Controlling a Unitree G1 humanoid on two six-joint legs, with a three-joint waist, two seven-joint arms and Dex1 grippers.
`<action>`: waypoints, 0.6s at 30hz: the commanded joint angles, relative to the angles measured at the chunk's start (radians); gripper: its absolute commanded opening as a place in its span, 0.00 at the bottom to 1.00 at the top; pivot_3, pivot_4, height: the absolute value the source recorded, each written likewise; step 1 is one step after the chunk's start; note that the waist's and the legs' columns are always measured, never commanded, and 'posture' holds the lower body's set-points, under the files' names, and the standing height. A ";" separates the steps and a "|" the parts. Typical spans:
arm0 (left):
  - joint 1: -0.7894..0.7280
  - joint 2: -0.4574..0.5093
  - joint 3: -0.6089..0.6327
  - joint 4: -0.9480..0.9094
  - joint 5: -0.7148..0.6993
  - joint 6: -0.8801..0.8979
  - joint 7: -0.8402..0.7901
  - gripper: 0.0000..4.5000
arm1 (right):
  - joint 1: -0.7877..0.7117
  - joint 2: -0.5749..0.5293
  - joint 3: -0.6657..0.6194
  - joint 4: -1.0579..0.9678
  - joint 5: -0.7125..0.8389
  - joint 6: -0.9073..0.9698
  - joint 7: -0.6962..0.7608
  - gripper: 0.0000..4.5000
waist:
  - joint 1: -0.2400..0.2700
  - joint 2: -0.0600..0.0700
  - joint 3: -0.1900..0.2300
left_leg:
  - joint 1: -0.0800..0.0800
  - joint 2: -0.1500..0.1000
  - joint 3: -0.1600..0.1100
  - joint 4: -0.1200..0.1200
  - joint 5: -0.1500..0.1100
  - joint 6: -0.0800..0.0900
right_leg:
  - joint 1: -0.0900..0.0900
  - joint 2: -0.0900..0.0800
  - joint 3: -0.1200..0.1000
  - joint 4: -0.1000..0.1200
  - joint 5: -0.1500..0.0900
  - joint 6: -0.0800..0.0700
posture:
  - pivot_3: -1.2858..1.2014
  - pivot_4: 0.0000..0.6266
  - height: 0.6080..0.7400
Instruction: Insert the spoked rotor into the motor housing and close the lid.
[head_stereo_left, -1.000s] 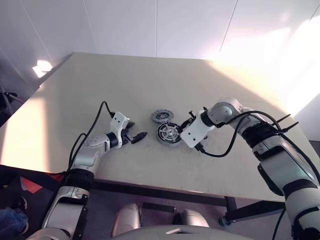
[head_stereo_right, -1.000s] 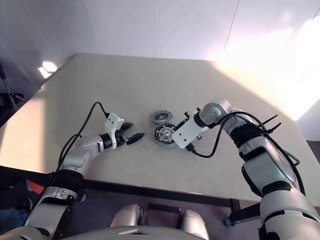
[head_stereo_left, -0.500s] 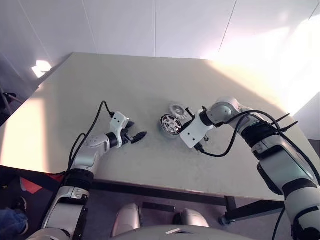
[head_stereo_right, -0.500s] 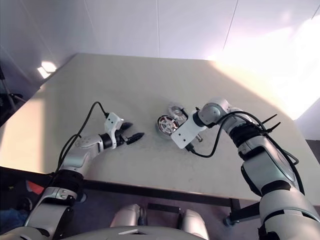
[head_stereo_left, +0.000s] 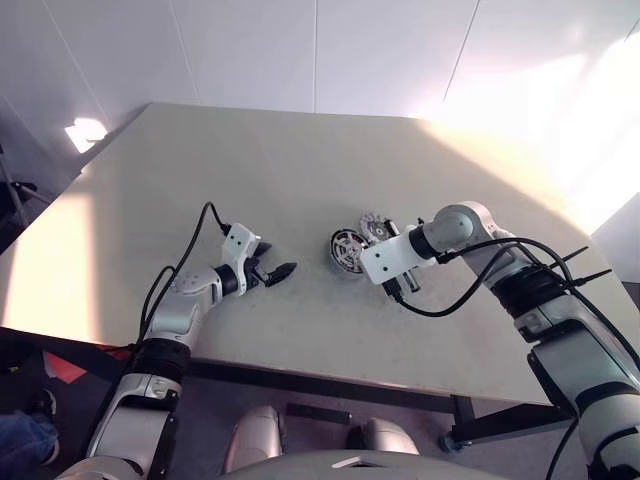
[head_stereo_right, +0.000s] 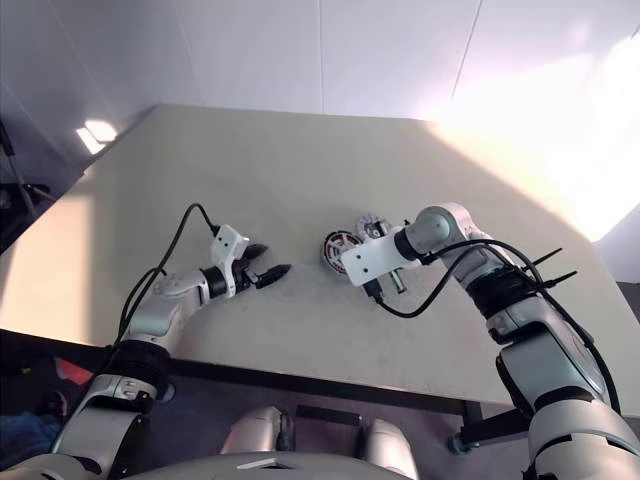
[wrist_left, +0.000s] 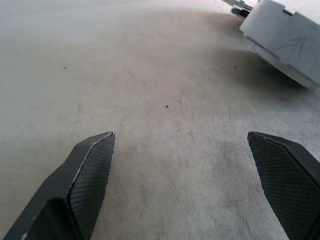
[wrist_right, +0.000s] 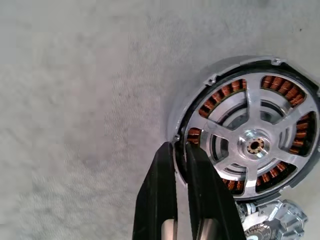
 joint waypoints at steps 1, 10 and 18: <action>0.011 -0.005 0.000 0.006 0.001 0.010 0.013 1.00 | 0.033 -0.014 -0.060 -0.232 0.121 0.326 0.095 0.01 | 0.007 0.002 0.001 | 0.000 0.000 0.000 0.000 0.000 0.000 | -0.001 0.000 0.000 0.000 0.000 0.000 | 0.52 0.00 1.00; 0.014 -0.009 -0.001 0.006 0.001 0.007 0.016 1.00 | -0.020 0.104 -0.065 -0.341 0.227 1.032 -0.002 0.01 | 0.011 0.003 0.002 | 0.000 0.000 0.000 0.000 0.001 -0.003 | -0.002 0.000 0.000 0.001 0.000 0.000 | 0.52 0.00 1.00; 0.019 0.003 0.007 -0.001 -0.001 0.009 0.015 1.00 | -0.066 0.169 -0.054 -0.304 0.300 1.250 -0.128 0.01 | 0.013 0.003 0.002 | 0.000 0.000 0.000 -0.005 0.003 -0.006 | -0.003 0.000 0.000 0.000 0.000 0.000 | 0.52 0.00 1.00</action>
